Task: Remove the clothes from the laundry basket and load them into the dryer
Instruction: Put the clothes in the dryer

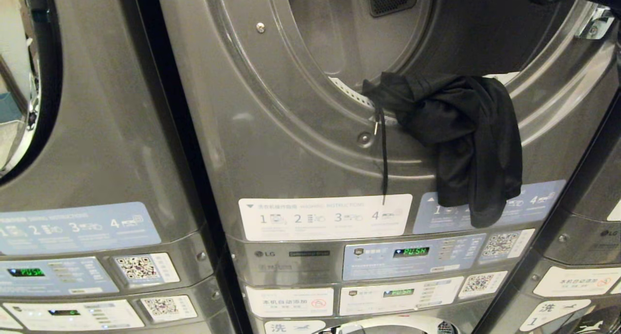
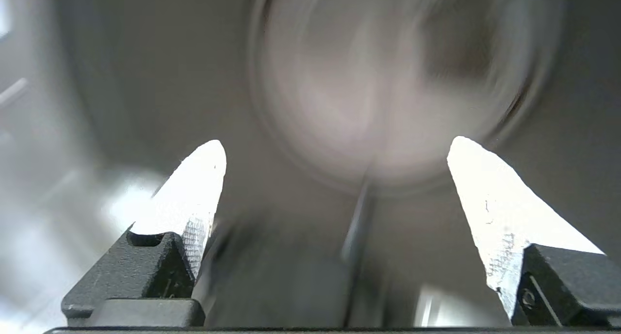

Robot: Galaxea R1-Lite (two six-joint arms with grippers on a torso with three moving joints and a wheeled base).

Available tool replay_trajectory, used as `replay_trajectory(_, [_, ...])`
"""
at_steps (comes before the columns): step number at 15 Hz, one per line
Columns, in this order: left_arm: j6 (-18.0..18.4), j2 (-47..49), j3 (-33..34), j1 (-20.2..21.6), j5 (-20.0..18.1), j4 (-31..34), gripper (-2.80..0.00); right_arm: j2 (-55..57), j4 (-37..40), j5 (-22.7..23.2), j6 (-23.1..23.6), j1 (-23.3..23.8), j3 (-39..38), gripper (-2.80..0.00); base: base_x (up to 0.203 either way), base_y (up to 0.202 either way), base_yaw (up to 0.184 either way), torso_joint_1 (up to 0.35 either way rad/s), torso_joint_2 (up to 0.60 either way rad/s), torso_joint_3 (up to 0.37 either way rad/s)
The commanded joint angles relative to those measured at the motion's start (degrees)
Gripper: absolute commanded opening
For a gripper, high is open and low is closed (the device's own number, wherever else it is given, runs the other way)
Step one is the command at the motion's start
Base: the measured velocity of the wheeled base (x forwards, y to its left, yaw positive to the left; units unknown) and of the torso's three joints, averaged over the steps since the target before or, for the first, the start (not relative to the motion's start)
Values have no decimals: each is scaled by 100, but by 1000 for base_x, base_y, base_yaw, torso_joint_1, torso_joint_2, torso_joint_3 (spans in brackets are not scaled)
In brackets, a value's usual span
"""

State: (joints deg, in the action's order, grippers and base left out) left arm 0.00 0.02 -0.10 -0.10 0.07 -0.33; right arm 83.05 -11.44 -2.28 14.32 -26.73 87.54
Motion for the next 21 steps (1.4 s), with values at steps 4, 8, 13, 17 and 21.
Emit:
replay_trajectory(4, [0, -2, 1, 1, 1, -2, -280, -1903, 2334, 19, -476, -122, -924, 0, 0, 0, 0, 0, 0, 0])
replay_trajectory(8, [0, -2, 1, 1, 1, -2, -280, -2768, 3669, -27, -506, -123, -2059, 0, 0, 0, 0, 0, 0, 0])
replay_trajectory(13, [0, -2, 1, 1, 1, -2, -280, -1912, 3153, -425, -487, -117, -2647, 0, 0, 0, 0, 0, 0, 0])
replay_trajectory(17, [0, -2, 1, 1, 1, -2, -280, -911, 2223, -1121, -439, -105, -2593, 0, 0, 0, 0, 0, 0, 0])
replay_trajectory(21, [0, -2, 1, 1, 1, -2, -280, -531, 1662, -1523, -106, -51, -2580, 0, 0, 0, 0, 0, 0, 0])
